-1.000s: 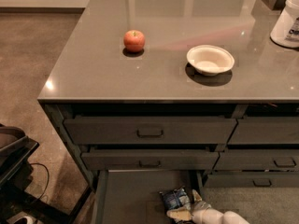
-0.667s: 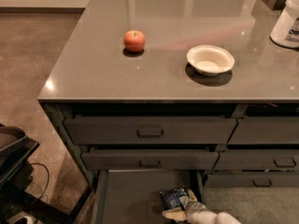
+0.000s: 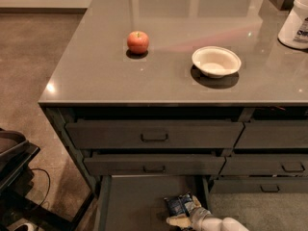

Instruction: Pick blue chip bag from bottom drawer and place on counter

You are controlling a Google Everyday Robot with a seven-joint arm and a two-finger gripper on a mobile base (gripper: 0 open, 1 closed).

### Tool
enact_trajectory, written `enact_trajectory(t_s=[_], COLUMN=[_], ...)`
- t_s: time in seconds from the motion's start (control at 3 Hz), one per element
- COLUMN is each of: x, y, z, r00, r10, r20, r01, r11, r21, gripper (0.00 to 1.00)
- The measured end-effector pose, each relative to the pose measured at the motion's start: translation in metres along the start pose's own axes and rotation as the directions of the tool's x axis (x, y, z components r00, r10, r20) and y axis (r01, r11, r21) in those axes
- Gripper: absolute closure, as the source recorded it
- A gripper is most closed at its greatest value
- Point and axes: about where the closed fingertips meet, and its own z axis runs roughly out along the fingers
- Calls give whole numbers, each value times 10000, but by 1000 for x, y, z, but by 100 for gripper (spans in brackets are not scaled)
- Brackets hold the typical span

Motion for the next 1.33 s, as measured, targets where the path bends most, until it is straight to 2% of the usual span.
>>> enact_trajectory(t_s=[0.33, 1.33], x=[8, 41], y=[-9, -24], z=[5, 13], r00=[9989, 9905], r10=[-248, -588], r20=[-394, -1241], r01=[246, 689], r11=[9997, 9945], r21=[-50, 786], gripper=[0, 0])
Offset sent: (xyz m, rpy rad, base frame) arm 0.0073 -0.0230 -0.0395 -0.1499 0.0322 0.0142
